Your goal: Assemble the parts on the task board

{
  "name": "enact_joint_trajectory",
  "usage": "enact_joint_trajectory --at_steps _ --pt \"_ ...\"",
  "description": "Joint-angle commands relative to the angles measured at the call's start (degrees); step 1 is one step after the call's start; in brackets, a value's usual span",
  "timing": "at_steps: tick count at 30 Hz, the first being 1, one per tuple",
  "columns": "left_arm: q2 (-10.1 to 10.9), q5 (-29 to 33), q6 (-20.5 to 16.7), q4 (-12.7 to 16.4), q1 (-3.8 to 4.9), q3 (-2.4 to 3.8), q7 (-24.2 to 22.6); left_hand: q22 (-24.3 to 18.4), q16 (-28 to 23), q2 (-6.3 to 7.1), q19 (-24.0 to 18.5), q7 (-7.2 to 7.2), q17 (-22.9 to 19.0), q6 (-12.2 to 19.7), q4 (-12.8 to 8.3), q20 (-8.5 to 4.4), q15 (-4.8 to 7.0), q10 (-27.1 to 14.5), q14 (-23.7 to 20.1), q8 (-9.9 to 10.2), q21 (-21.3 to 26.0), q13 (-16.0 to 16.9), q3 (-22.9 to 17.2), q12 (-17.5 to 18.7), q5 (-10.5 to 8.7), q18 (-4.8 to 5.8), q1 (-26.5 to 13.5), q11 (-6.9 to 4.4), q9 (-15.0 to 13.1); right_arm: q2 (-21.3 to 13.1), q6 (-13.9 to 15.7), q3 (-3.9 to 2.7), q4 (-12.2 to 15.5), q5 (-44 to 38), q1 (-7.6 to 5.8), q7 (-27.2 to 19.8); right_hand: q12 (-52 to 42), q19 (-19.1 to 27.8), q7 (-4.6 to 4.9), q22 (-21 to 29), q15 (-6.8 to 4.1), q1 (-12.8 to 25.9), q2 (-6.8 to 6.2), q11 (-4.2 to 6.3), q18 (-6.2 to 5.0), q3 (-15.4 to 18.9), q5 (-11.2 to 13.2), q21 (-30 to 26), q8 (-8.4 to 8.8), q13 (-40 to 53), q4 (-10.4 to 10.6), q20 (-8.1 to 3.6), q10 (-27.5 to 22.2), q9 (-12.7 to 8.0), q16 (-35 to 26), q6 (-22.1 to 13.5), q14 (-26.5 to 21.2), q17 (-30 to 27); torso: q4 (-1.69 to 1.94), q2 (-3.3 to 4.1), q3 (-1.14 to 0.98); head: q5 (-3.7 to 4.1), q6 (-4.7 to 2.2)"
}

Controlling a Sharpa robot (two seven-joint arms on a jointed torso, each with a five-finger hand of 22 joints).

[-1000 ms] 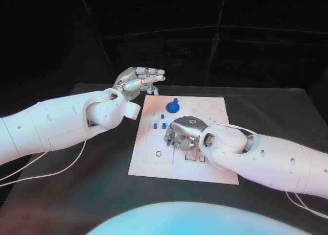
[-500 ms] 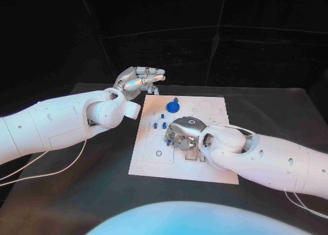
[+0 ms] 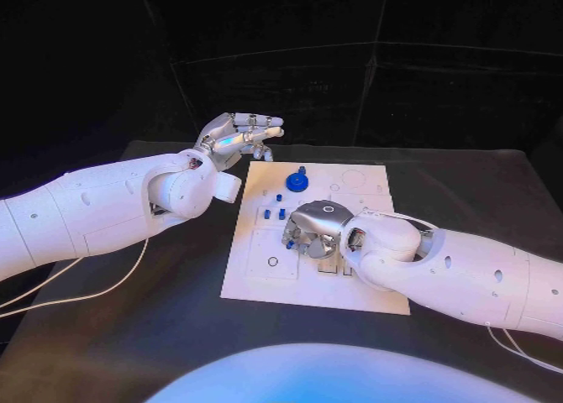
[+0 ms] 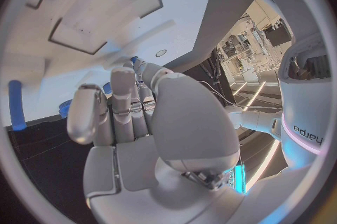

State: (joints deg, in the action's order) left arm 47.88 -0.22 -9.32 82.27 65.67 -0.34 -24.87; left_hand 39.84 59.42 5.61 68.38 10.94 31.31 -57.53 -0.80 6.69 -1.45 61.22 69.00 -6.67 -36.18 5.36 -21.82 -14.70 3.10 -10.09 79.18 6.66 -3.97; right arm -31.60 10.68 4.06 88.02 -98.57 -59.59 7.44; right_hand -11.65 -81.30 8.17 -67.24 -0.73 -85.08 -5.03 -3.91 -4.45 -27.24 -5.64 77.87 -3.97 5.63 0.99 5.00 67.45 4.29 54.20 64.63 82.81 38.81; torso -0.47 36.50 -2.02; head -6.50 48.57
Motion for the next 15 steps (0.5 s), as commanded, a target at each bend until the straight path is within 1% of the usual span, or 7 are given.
enact_joint_trajectory --at_steps 1,7,10,11,12,15 --pt "-0.06 0.22 0.86 0.0 0.09 0.05 -0.12 -0.08 -0.2 -0.32 -0.2 -0.01 -0.13 0.45 -0.04 0.33 -0.02 -0.42 -0.27 -0.26 0.36 0.09 0.4 -0.24 0.13 -0.36 0.0 -0.08 0.07 0.15 -1.51 0.07 -0.09 -0.45 0.03 0.44 0.34 -0.04 0.23 0.09 -0.34 0.53 -0.08 -0.11 -0.1 -0.44 -0.03 0.19 -0.35 0.08 0.02 -0.03 0.3 0.03 0.18 0.25 0.09 0.03 -0.07 -0.01 0.0 -0.02 0.04" --pt "-0.09 0.22 0.93 0.0 0.09 0.05 -0.08 -0.09 -0.21 -0.32 -0.19 0.0 -0.18 0.47 -0.04 0.34 -0.03 -0.46 -0.29 -0.28 0.37 0.09 0.42 -0.27 0.13 -0.36 -0.01 -0.07 0.06 0.48 -1.53 0.07 -0.35 -0.73 0.04 0.92 0.41 0.03 0.26 0.2 -0.31 0.81 -0.18 -0.14 -0.11 -0.46 0.11 0.13 -0.29 0.07 -0.06 -0.01 0.23 0.01 0.17 0.18 0.09 0.03 0.01 0.0 0.01 0.06 0.05" --pt "-0.09 0.22 0.94 0.01 0.09 0.05 -0.07 -0.09 -0.21 -0.32 -0.19 0.0 -0.18 0.47 -0.04 0.34 -0.03 -0.46 -0.29 -0.28 0.37 0.09 0.42 -0.27 0.13 -0.36 -0.01 -0.07 0.06 0.65 -1.53 0.07 -0.53 -0.77 0.04 1.19 0.84 0.18 0.54 0.42 -0.12 1.59 -0.49 -0.38 -0.15 -0.53 0.3 -0.02 0.17 -0.07 -0.22 0.1 -0.39 -0.2 0.15 -0.65 0.08 0.0 0.01 0.0 0.02 0.07 0.06" --pt "-0.09 0.22 0.94 0.02 0.09 0.05 -0.08 -0.09 -0.21 -0.32 -0.19 0.0 -0.18 0.47 -0.04 0.34 -0.03 -0.46 -0.29 -0.28 0.37 0.09 0.42 -0.27 0.13 -0.36 -0.01 -0.07 0.06 0.7 -1.54 0.07 -0.63 -0.62 0.04 1.28 1.12 0.34 0.74 0.72 0.02 1.97 -0.66 -0.57 -0.19 -0.56 0.32 -0.2 0.37 -0.18 -0.22 0.19 -0.9 -0.33 0.1 -1.3 0.05 -0.07 0.01 -0.01 0.04 0.07 0.05" --pt "-0.09 0.22 0.95 0.03 0.09 0.05 -0.08 -0.09 -0.21 -0.32 -0.19 0.0 -0.18 0.47 -0.04 0.34 -0.03 -0.46 -0.29 -0.28 0.37 0.09 0.42 -0.27 0.13 -0.36 -0.01 -0.07 0.06 0.73 -1.52 0.07 -0.74 -0.36 0.04 1.34 1.75 0.96 1.2 2.04 0.38 2.76 -1.02 -0.91 -0.43 -0.49 0.32 -0.95 0.59 -0.43 -0.01 0.35 -2.06 -0.58 -0.2 -2.7 -0.1 -0.44 0.02 0.01 0.04 0.06 0.04" --pt "-0.11 0.22 0.95 0.04 0.1 0.05 -0.07 -0.1 -0.21 -0.32 -0.19 0.0 -0.18 0.48 -0.05 0.34 -0.03 -0.47 -0.29 -0.28 0.37 0.09 0.43 -0.28 0.13 -0.36 -0.01 -0.07 0.06 0.78 -1.46 0.07 -1.0 0.22 0.04 1.32 2.83 2.3 2.13 4.67 1.07 4.3 -2.0 -1.98 -0.9 -0.26 -0.13 -2.54 0.56 -0.98 0.25 0.93 -4.54 -0.72 -1.33 -5.7 -0.83 -1.8 0.01 0.03 0.02 0.02 0.08"
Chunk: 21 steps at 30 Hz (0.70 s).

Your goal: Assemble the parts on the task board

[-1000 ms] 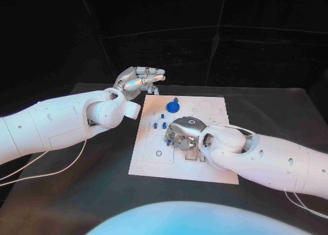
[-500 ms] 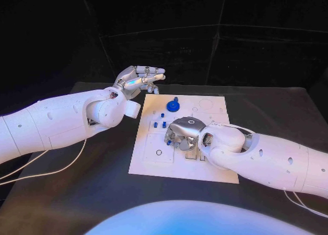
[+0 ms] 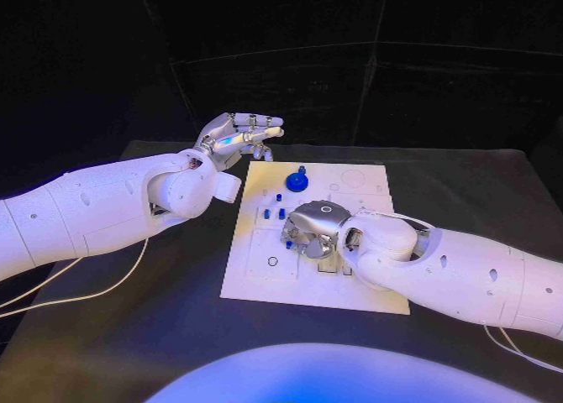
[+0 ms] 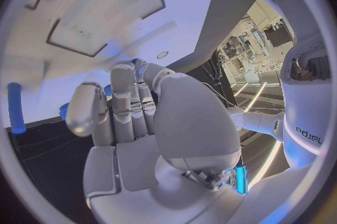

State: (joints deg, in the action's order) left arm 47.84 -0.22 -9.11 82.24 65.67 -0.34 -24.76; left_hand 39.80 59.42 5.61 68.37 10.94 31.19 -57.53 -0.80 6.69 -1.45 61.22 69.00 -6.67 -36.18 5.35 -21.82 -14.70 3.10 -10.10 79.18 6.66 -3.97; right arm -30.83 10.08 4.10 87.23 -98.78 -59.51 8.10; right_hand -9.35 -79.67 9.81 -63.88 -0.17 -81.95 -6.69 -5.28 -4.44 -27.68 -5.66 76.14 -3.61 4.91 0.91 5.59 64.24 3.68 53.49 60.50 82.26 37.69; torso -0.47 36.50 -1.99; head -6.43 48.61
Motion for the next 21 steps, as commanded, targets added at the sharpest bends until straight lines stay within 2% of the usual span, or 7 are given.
enact_joint_trajectory --at_steps 1,6,11,17,21 --pt "-0.07 0.22 0.74 0.07 0.1 0.05 -0.17 -0.07 -0.2 -0.32 -0.18 0.0 -0.07 0.5 -0.05 0.34 -0.04 -0.49 -0.3 -0.29 0.38 0.1 0.45 -0.31 0.13 -0.36 0.0 -0.06 0.06 0.02 -0.89 0.03 -0.26 0.63 -0.04 0.6 0.69 0.9 0.59 1.74 0.65 1.53 -0.62 -0.8 -0.99 0.36 -0.27 -1.09 0.16 -0.37 0.39 0.49 -1.85 -0.08 -0.8 -1.96 -0.42 -0.91 -0.02 0.03 -0.01 -0.09 0.05" --pt "-0.05 0.22 0.73 0.05 0.11 0.05 -0.16 -0.07 -0.2 -0.32 -0.18 0.0 -0.07 0.5 -0.05 0.34 -0.04 -0.49 -0.3 -0.29 0.38 0.1 0.45 -0.31 0.13 -0.36 0.0 -0.06 0.06 -0.02 -0.52 0.03 -0.25 1.36 -0.04 0.12 0.77 1.29 0.67 2.44 0.86 2.39 -1.17 -1.03 -1.15 0.94 -0.68 -1.57 -0.02 -0.54 0.52 0.81 -2.76 0.06 -0.96 -2.35 -0.67 -1.13 -0.04 0.01 0.0 -0.1 0.08" --pt "-0.07 0.22 0.79 0.0 0.11 0.05 -0.14 -0.08 -0.21 -0.34 -0.18 0.0 -0.11 0.51 -0.07 0.35 -0.04 -0.52 -0.31 -0.31 0.39 0.11 0.45 -0.33 0.13 -0.36 0.02 -0.06 0.06 -0.21 1.41 0.03 -0.19 2.04 -0.04 -0.66 0.61 2.13 0.6 4.17 0.98 2.79 -1.45 -1.1 -1.52 1.38 -0.91 -2.67 0.16 -0.66 0.41 0.98 -3.53 -0.02 -1.43 -3.81 -1.08 -1.75 -0.05 -0.03 -0.06 -0.06 0.05" --pt "-0.07 0.22 0.87 -0.07 0.11 0.05 -0.08 -0.08 -0.21 -0.34 -0.18 0.0 -0.11 0.51 -0.07 0.35 -0.04 -0.52 -0.31 -0.31 0.39 0.11 0.45 -0.33 0.13 -0.36 0.02 -0.06 0.06 -1.15 5.37 0.03 0.66 2.74 -0.04 -1.8 0.43 2.52 0.38 5.03 0.95 2.92 -1.55 -1.02 -1.7 1.61 -0.99 -3.22 0.15 -0.69 0.31 0.98 -3.87 -0.03 -1.48 -4.74 -1.22 -1.82 -0.04 -0.01 -0.06 -0.04 0.01" --pt "-0.03 0.22 0.94 -0.11 0.11 0.05 -0.04 -0.08 -0.21 -0.34 -0.18 0.0 -0.11 0.51 -0.07 0.35 -0.04 -0.52 -0.31 -0.31 0.39 0.11 0.45 -0.33 0.13 -0.36 0.02 -0.06 0.06 -2.79 7.82 0.01 2.18 3.0 -0.04 -2.17 0.32 2.58 0.43 5.19 0.92 2.88 -1.51 -1.02 -1.73 1.63 -1.32 -3.34 0.05 -0.7 0.23 0.95 -4.0 0.03 -1.3 -4.81 -1.18 -1.61 -0.11 -0.02 -0.07 -0.01 -0.18"
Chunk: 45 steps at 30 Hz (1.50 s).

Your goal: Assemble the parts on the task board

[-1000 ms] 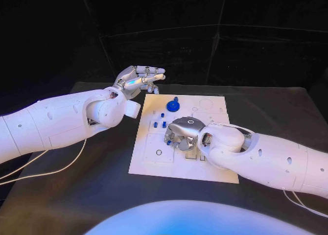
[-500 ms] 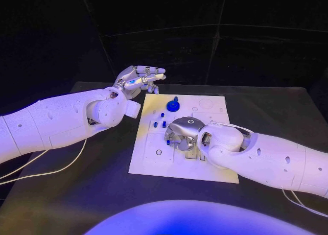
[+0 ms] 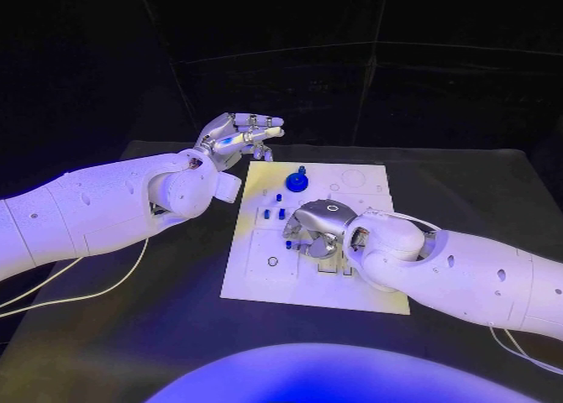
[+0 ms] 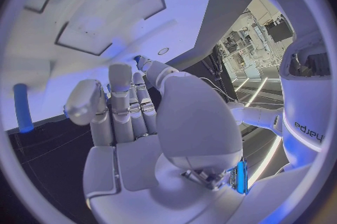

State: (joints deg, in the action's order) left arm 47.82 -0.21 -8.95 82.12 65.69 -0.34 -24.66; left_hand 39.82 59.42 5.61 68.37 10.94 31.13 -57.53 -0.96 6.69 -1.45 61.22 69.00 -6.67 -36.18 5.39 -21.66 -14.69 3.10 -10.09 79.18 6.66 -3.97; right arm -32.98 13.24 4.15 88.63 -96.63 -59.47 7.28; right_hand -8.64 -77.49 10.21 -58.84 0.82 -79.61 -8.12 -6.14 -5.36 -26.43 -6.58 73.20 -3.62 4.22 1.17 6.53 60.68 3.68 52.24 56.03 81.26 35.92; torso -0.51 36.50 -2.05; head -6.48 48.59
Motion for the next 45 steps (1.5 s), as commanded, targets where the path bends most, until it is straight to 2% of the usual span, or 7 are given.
enact_joint_trajectory --at_steps 1,6,9,13,17,31,45 --pt "0.05 0.21 0.8 0.01 0.1 0.05 -0.13 -0.09 -0.21 -0.34 -0.18 0.0 -0.05 0.52 0.09 0.35 -0.04 -0.52 -0.31 -0.31 0.39 0.06 0.28 -0.34 0.13 -0.36 0.02 -0.06 0.06 -1.89 5.67 -0.07 1.95 1.09 -0.09 -1.35 -0.42 0.41 0.04 0.17 -0.07 0.53 -0.08 -0.16 -0.81 0.39 -0.45 -0.42 0.04 -0.01 -0.05 0.0 -0.46 0.04 0.02 -0.35 -0.17 0.25 -0.11 -0.04 0.02 0.14 -0.22" --pt "0.14 0.21 0.82 -0.08 0.1 0.05 -0.11 -0.09 -0.21 -0.34 -0.18 0.0 -0.05 0.52 0.09 0.35 -0.04 -0.52 -0.31 -0.31 0.39 0.06 0.28 -0.34 0.13 -0.36 0.02 -0.06 0.06 -4.79 6.9 -0.27 4.37 2.19 -0.63 -0.87 -0.32 0.86 0.08 1.28 -0.01 0.83 -0.43 -0.29 -1.0 0.77 -0.61 -1.11 -0.03 -0.16 -0.05 0.02 -1.19 0.09 0.27 -0.52 -0.05 0.48 -0.16 -0.09 0.07 0.49 -0.6" --pt "0.14 0.21 0.83 -0.11 0.09 0.05 -0.12 -0.09 -0.21 -0.34 -0.18 0.0 -0.05 0.52 0.09 0.35 -0.04 -0.52 -0.31 -0.31 0.39 0.06 0.28 -0.34 0.13 -0.36 0.02 -0.06 0.06 -6.24 6.67 -1.03 5.01 3.44 -1.51 -0.19 0.34 1.97 0.28 4.03 0.18 1.07 -0.62 -0.6 -1.48 1.36 -0.6 -2.87 0.05 -0.55 -0.08 0.18 -3.41 0.07 0.58 -1.2 0.1 0.77 -0.18 -0.05 0.01 0.78 -0.98" --pt "0.07 0.21 0.83 -0.06 0.09 0.05 -0.2 -0.09 -0.21 -0.34 -0.18 0.0 -0.05 0.52 0.09 0.35 -0.04 -0.52 -0.31 -0.31 0.39 0.06 0.28 -0.34 0.13 -0.36 0.02 -0.06 0.06 -8.73 4.82 -2.04 5.83 5.88 -3.24 1.13 0.35 1.9 0.21 4.41 0.27 1.33 -0.72 -0.65 -1.51 2.44 -0.5 -3.26 0.05 -0.54 -0.08 0.37 -4.75 0.08 1.21 -1.95 0.34 1.45 0.03 -0.04 0.02 1.3 -1.31" --pt "0.06 0.21 0.73 -0.07 0.09 0.04 -0.3 -0.13 -0.25 -0.39 -0.17 0.01 -0.2 0.57 0.01 0.36 -0.04 -0.6 -0.38 -0.36 0.42 0.08 0.29 -0.44 0.14 -0.37 0.12 -0.06 0.05 -11.25 1.66 -2.43 6.5 6.96 -4.62 2.88 -0.12 1.56 -0.15 4.49 0.1 1.58 -0.81 -0.37 -1.51 3.9 -0.5 -3.4 0.0 -0.48 -0.05 0.33 -5.21 0.11 1.98 -2.57 0.79 2.25 -0.06 -0.09 0.09 1.73 -1.62" --pt "-0.08 0.21 0.74 -0.13 0.08 0.04 -0.31 -0.13 -0.25 -0.39 -0.17 0.01 -0.2 0.57 0.01 0.36 -0.04 -0.6 -0.38 -0.36 0.42 0.08 0.29 -0.44 0.14 -0.37 0.12 -0.06 0.05 -13.17 -7.12 -2.57 5.04 4.65 -5.61 5.17 -1.08 2.04 -1.16 6.87 -0.15 0.67 -0.56 -0.02 -1.83 7.75 -0.38 -5.25 -0.15 -0.43 -0.38 0.06 -6.98 0.23 0.81 -2.13 0.13 0.73 0.12 -0.02 0.04 2.23 -1.81" --pt "-0.07 0.21 0.88 -0.13 0.08 0.04 -0.23 -0.13 -0.25 -0.39 -0.17 0.01 -0.2 0.57 0.01 0.36 -0.04 -0.6 -0.38 -0.36 0.42 0.08 0.29 -0.44 0.14 -0.37 0.12 -0.06 0.05 -10.72 -8.97 -2.5 1.87 2.97 -5.6 6.07 -2.84 1.65 -1.16 7.09 -0.38 -1.3 1.77 0.23 -1.82 7.6 -0.38 -5.57 -0.34 -0.42 -0.97 -0.17 -5.47 0.31 1.57 -1.32 0.55 1.62 0.05 0.02 0.0 2.03 -1.85"
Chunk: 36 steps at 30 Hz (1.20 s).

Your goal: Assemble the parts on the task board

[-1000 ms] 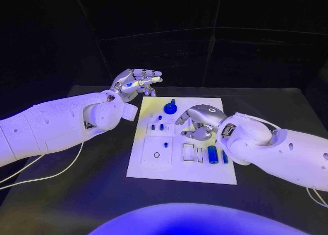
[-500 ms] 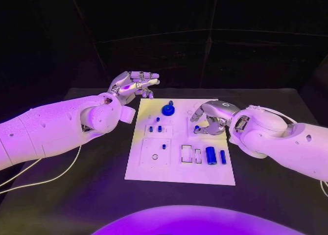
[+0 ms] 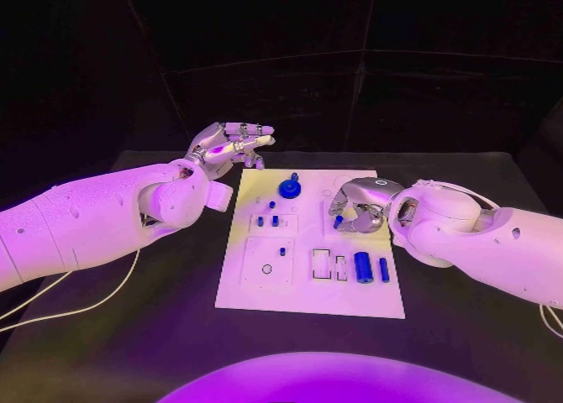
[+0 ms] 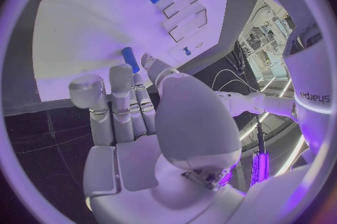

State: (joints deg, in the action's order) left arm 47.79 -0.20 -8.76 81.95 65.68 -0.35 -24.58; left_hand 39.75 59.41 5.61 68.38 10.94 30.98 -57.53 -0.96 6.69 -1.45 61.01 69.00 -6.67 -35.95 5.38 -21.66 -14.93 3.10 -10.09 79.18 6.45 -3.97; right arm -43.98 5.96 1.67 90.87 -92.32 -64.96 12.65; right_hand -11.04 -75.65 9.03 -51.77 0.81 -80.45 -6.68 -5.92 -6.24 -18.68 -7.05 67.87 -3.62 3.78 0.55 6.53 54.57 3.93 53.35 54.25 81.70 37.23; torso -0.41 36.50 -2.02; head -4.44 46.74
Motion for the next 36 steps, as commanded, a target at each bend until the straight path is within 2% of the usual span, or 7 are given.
enact_joint_trajectory --at_steps 1,9,16,22,26,31,36 --pt "-0.03 0.2 0.69 0.03 0.09 0.05 -0.31 -0.06 -0.24 -0.39 -0.17 0.01 -0.05 0.57 0.01 0.36 -0.04 -0.39 -0.38 -0.36 0.2 0.1 0.29 -0.2 0.14 -0.38 0.12 0.15 0.06 0.37 -1.79 -0.01 -0.51 -1.44 -0.1 0.78 -0.57 -0.25 0.03 0.01 -0.41 -0.64 0.55 0.03 -0.93 -0.36 0.22 -0.24 -0.36 -0.01 -0.41 -0.18 0.88 0.06 0.6 0.6 0.2 0.47 -0.05 0.02 -0.03 0.0 -0.01" --pt "-0.03 0.2 0.77 -0.03 0.09 0.05 -0.21 -0.1 -0.24 -0.43 -0.16 0.01 -0.13 0.58 -0.03 0.37 -0.05 -0.43 -0.42 -0.44 0.23 0.12 0.34 -0.34 0.13 -0.38 0.14 0.16 0.04 0.87 -2.56 0.01 -1.03 -1.89 -0.08 1.05 -1.66 -0.83 0.06 -0.31 -0.7 -1.23 1.36 0.37 -0.84 -2.46 0.53 -0.08 -1.02 -0.02 -0.71 -0.38 4.37 0.28 1.41 2.89 0.76 1.36 -0.13 0.0 -0.02 -0.04 0.23" --pt "-0.08 0.2 0.87 -0.06 0.09 0.05 -0.15 -0.1 -0.24 -0.43 -0.16 0.01 -0.13 0.58 -0.03 0.37 -0.05 -0.43 -0.42 -0.44 0.23 0.12 0.34 -0.34 0.13 -0.38 0.14 0.16 0.04 1.05 -2.69 0.01 -1.24 -2.27 -0.07 1.35 -2.27 -1.54 -0.18 -1.14 -1.15 -1.2 1.59 1.04 -0.68 -4.02 0.61 0.45 -1.53 0.13 -0.82 -0.81 7.98 0.4 1.45 4.7 0.89 1.39 -0.04 -0.02 -0.02 0.04 0.32" --pt "-0.06 0.2 0.87 -0.08 0.09 0.05 -0.13 -0.1 -0.24 -0.43 -0.16 0.01 -0.13 0.58 -0.03 0.37 -0.05 -0.43 -0.42 -0.44 0.23 0.12 0.34 -0.34 0.13 -0.38 0.14 0.16 0.04 1.15 -2.49 0.02 -1.5 -2.56 -0.06 1.5 -2.15 -1.75 -0.24 -1.32 -1.32 -1.16 1.63 1.19 -0.63 -4.63 0.64 0.56 -1.57 0.12 -0.9 -0.98 8.92 0.38 1.41 5.19 0.91 1.37 -0.08 -0.02 0.01 0.05 0.38" --pt "-0.06 0.2 0.88 -0.08 0.09 0.05 -0.13 -0.1 -0.24 -0.43 -0.16 0.01 -0.13 0.58 -0.03 0.37 -0.05 -0.43 -0.42 -0.44 0.23 0.12 0.34 -0.34 0.13 -0.38 0.14 0.16 0.04 1.34 -1.06 0.02 -1.57 -2.62 -0.05 1.1 -2.33 -2.27 -0.4 -2.24 -1.54 -0.89 2.04 1.51 -0.46 -5.15 0.73 1.14 -2.13 0.29 -0.75 -1.19 10.58 0.57 1.44 6.72 0.98 1.43 -0.12 -0.02 0.01 0.06 0.43" --pt "-0.05 0.2 0.88 -0.08 0.09 0.05 -0.12 -0.12 -0.22 -0.45 -0.16 0.03 -0.14 0.61 -0.01 0.38 -0.06 -0.48 -0.44 -0.47 0.25 0.13 0.38 -0.39 0.13 -0.38 0.1 0.17 0.03 1.45 2.78 0.02 -1.47 -2.65 -0.01 0.38 -2.57 -3.55 -0.98 -5.23 -2.01 -0.71 2.91 2.15 0.07 -5.61 0.82 3.04 -2.98 0.58 -0.57 -1.61 12.62 0.86 1.39 8.75 1.05 1.41 -0.08 -0.01 0.02 0.14 0.42" --pt "0.0 0.2 0.88 -0.08 0.09 0.05 -0.12 -0.14 -0.22 -0.45 -0.16 0.04 -0.15 0.63 0.0 0.38 -0.07 -0.5 -0.45 -0.48 0.26 0.13 0.4 -0.41 0.13 -0.38 0.07 0.18 0.03 1.05 6.22 0.01 -0.87 -2.66 0.02 -0.05 -2.38 -3.79 -1.19 -5.69 -2.2 -0.72 3.17 2.39 0.16 -5.89 1.49 3.39 -3.13 0.67 -0.64 -1.85 13.28 0.9 1.34 9.29 1.1 1.41 -0.05 -0.04 0.02 0.17 0.41"
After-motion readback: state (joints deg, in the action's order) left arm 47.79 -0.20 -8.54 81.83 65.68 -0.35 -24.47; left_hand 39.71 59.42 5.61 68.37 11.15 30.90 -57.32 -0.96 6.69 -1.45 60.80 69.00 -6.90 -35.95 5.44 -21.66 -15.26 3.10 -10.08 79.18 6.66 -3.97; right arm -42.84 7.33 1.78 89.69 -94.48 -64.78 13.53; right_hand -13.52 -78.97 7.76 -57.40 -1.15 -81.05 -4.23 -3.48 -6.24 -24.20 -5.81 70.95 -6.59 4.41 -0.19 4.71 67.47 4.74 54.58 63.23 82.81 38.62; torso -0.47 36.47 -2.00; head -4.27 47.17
